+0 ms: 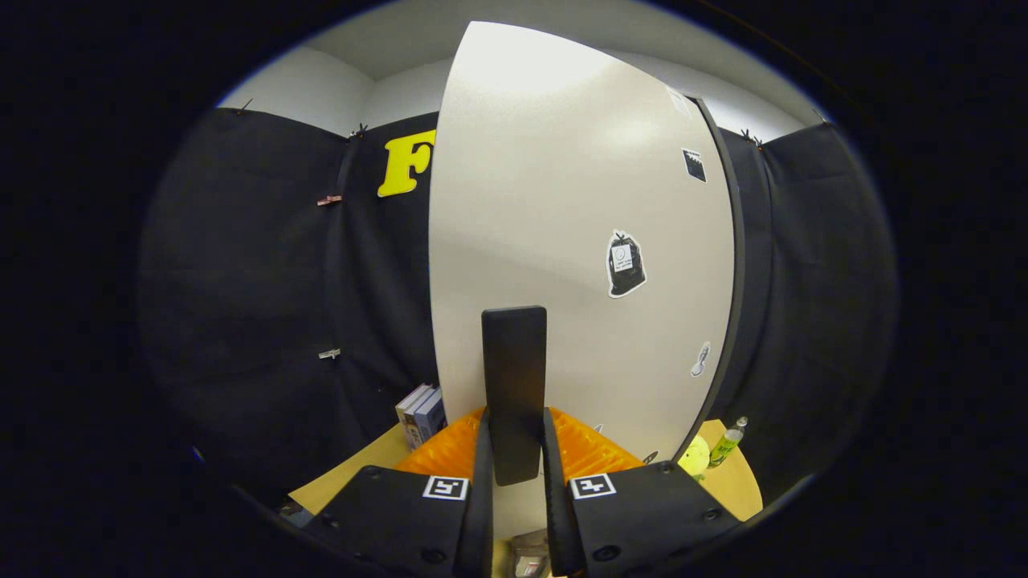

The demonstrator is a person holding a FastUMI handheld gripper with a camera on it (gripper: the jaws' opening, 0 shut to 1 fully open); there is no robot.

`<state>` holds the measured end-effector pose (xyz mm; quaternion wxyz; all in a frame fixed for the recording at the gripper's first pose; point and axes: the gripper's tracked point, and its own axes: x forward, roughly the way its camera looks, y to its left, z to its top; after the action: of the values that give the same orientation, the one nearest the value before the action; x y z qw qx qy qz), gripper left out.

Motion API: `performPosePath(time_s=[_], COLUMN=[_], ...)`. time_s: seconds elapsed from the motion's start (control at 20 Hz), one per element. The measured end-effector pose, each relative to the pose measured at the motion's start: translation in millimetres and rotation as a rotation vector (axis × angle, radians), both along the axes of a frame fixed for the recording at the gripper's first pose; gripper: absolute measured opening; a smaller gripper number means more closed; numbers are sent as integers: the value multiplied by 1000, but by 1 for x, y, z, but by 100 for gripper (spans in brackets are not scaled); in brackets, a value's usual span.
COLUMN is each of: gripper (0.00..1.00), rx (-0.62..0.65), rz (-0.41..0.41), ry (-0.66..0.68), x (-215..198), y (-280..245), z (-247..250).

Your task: Open the shoe cabinet door, grab the shoes and put them into the shoe cabinet, then close the shoe cabinet door.

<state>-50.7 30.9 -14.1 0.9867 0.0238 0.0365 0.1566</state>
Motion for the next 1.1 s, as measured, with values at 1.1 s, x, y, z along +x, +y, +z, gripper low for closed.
performPosePath(time_s=[1.1], gripper=[30], rx=[12], rz=[-144], ry=[27], x=[-70], y=[-159], z=[-22])
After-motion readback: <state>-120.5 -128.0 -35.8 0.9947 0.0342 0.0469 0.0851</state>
